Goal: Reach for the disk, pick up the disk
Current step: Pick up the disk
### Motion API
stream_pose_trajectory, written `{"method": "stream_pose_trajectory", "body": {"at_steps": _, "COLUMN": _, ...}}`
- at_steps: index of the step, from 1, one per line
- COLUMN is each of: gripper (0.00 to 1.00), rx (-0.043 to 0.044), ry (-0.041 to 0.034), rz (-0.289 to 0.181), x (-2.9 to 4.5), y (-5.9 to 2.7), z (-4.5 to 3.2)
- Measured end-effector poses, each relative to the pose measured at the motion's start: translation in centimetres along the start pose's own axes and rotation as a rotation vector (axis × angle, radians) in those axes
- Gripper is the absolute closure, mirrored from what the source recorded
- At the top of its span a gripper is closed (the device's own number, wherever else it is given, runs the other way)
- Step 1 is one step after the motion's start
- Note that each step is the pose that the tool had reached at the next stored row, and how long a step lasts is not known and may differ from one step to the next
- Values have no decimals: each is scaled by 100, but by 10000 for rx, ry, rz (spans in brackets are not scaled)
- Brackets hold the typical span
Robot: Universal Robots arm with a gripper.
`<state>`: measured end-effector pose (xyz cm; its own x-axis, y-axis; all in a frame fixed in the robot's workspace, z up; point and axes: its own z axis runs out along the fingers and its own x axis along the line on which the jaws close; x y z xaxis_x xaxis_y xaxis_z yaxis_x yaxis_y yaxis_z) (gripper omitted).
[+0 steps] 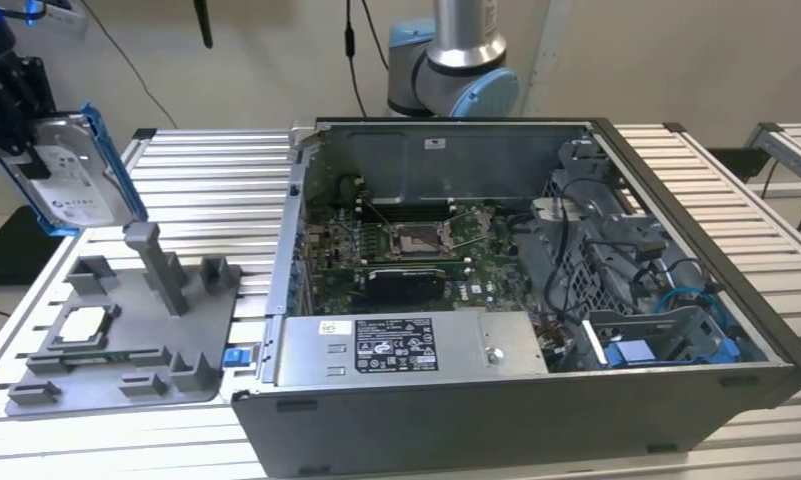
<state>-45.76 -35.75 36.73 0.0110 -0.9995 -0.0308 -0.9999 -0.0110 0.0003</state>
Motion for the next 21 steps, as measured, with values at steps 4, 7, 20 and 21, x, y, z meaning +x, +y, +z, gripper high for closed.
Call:
{"method": "stream_pose_trajectory", "body": {"at_steps": 4, "gripper": 100, "rx": 1, "ry": -1, "rz": 0, "x": -1, "y": 0, "z": -33}}
{"method": "stream_pose_trajectory", "body": {"at_steps": 7, "gripper": 100, "rx": 1, "ry": 0, "rz": 0, "x": -1, "y": 0, "z": -52}}
{"method": "stream_pose_trajectory", "body": {"at_steps": 20, "gripper": 100, "rx": -2, "ry": 1, "rz": 0, "x": -3, "y": 0, "z": -87}}
{"method": "stream_pose_trajectory", "body": {"at_steps": 21, "gripper": 100, "rx": -2, "ry": 0, "rz": 0, "x": -3, "y": 0, "z": -94}}
